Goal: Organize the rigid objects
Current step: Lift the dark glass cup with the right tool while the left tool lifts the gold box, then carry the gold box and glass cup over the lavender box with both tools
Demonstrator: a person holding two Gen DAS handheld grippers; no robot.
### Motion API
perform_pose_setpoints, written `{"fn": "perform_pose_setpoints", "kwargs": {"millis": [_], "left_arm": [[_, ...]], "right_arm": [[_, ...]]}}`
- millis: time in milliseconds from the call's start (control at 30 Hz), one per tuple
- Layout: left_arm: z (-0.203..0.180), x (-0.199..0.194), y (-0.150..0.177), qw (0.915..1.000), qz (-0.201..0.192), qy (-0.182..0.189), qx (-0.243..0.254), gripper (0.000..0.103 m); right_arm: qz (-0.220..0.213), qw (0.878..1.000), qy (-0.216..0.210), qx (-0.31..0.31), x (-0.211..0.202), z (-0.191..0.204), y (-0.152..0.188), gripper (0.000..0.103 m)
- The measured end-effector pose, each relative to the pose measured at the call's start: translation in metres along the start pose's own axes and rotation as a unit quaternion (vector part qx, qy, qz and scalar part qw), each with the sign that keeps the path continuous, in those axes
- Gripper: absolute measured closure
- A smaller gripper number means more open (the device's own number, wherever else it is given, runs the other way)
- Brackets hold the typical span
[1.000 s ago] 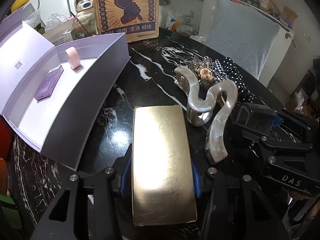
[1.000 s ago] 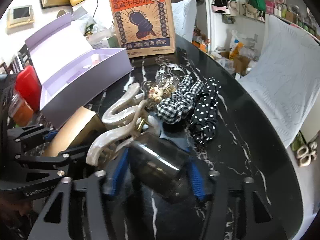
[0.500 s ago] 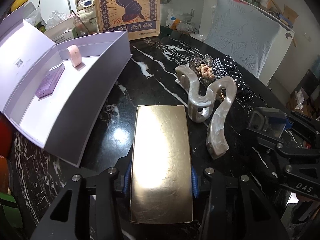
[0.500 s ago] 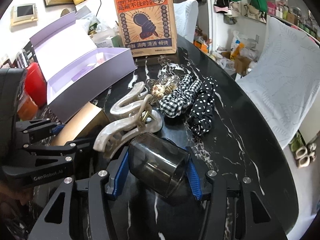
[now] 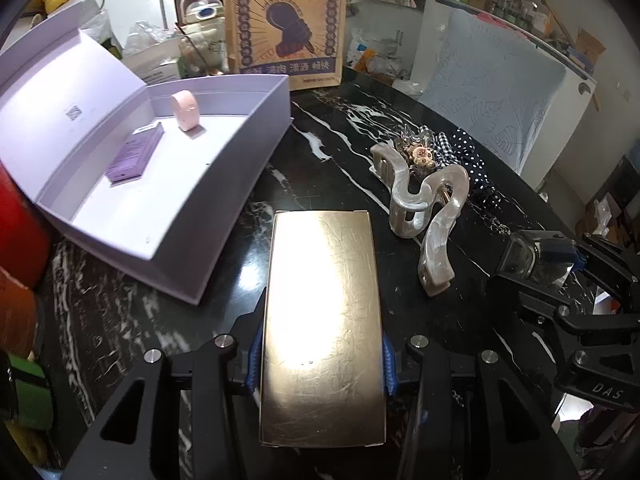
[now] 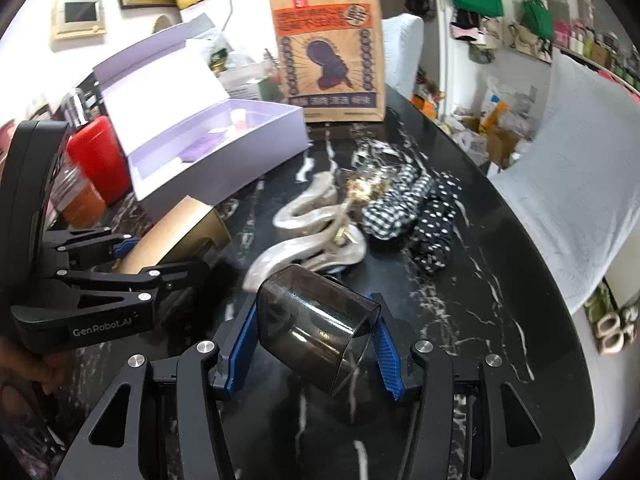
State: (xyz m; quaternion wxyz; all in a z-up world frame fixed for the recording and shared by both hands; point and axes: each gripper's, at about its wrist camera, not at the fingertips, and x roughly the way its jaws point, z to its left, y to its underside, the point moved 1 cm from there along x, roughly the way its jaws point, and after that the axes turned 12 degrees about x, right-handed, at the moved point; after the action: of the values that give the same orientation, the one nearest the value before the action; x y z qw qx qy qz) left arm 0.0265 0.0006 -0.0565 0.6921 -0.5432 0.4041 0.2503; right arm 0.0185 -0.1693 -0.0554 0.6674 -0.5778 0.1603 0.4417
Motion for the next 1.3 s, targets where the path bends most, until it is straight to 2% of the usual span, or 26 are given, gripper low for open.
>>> {"fn": "perform_pose_setpoints", "kwargs": {"millis": [633,1300], "left_arm": [[0.022,-0.045,0.012,0.9981,-0.028,-0.034,-0.044,0.059],[0.055,-0.069,-0.009,0.9950,-0.063,-0.055,-0.055,0.059]], "right_arm": [[-0.006,0.995,-0.067,-0.070,-0.014,0.050,-0.005,0.051],[-0.023,0.987,-0.098,-0.122,-0.015,0.089,-0.046,0.051]]}}
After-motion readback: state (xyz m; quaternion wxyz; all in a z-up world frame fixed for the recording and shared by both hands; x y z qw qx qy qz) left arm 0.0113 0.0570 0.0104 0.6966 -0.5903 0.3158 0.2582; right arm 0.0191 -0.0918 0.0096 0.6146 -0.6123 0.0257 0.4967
